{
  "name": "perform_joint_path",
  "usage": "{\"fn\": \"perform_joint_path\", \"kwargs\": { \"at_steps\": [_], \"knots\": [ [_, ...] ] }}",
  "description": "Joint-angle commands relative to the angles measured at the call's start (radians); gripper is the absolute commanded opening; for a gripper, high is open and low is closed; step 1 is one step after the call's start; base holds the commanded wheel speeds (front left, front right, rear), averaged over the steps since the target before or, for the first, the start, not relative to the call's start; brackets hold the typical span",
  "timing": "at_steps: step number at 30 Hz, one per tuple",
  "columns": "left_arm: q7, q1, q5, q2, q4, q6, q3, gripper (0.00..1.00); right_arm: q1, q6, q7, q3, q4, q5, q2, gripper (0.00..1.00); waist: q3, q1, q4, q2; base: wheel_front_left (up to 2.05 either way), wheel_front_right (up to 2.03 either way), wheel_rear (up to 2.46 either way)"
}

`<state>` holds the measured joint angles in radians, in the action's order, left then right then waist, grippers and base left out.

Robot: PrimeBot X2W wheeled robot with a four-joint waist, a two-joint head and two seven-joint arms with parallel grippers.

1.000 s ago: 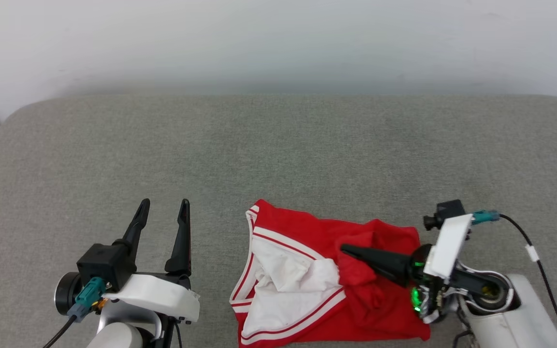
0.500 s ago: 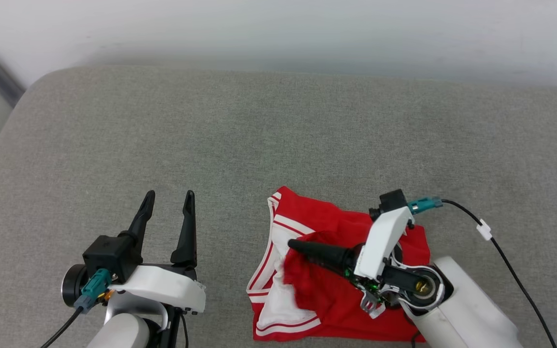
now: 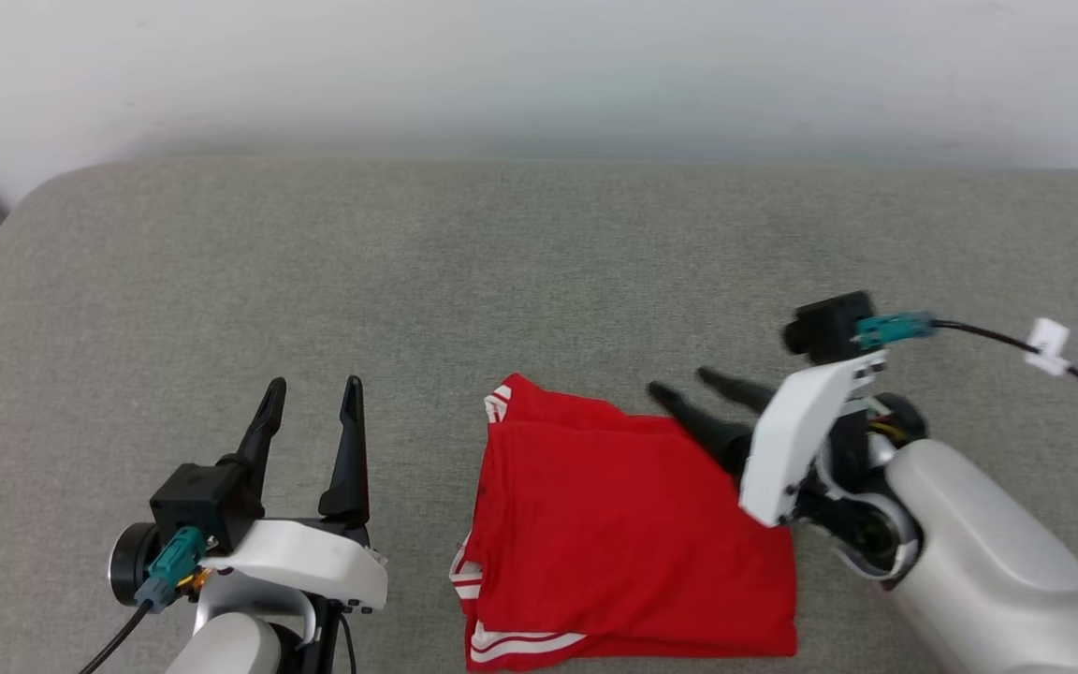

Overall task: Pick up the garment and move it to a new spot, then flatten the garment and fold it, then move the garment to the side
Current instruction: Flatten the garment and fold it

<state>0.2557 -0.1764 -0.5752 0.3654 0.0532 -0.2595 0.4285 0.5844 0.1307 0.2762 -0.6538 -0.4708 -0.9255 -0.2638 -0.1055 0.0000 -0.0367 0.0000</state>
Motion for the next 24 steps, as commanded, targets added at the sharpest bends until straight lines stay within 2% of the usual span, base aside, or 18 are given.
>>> {"fn": "perform_joint_path", "kwargs": {
  "at_steps": [1,8,12,17,24],
  "knots": [
    [0.003,0.007,0.002,0.003,0.0,-0.002,-0.003,1.0,-0.007,0.0,-0.022,0.013,-0.006,0.012,-0.006,1.0,0.007,0.0,0.011,0.0,0.0,0.0,0.0],
    [0.004,0.034,-0.005,0.013,-0.005,-0.02,-0.02,1.0,-0.101,0.0,-0.217,0.202,-0.058,0.201,-0.086,1.0,0.029,0.0,0.061,0.0,0.0,0.0,0.0],
    [0.004,0.055,-0.01,0.023,-0.009,-0.029,-0.032,1.0,-0.169,0.0,-0.346,0.343,-0.018,0.331,-0.111,1.0,0.045,0.0,0.089,0.0,0.0,0.0,0.0],
    [0.005,0.084,-0.016,0.03,-0.008,-0.04,-0.04,1.0,-0.286,0.0,-0.428,0.491,0.098,0.463,-0.065,1.0,0.063,0.0,0.108,0.0,0.0,0.0,0.0],
    [0.007,0.127,-0.005,0.036,-0.014,-0.06,-0.047,1.0,-0.466,0.0,-0.396,0.594,0.313,0.608,0.027,1.0,0.099,0.0,0.106,0.0,0.0,0.0,0.0]
  ]
}}
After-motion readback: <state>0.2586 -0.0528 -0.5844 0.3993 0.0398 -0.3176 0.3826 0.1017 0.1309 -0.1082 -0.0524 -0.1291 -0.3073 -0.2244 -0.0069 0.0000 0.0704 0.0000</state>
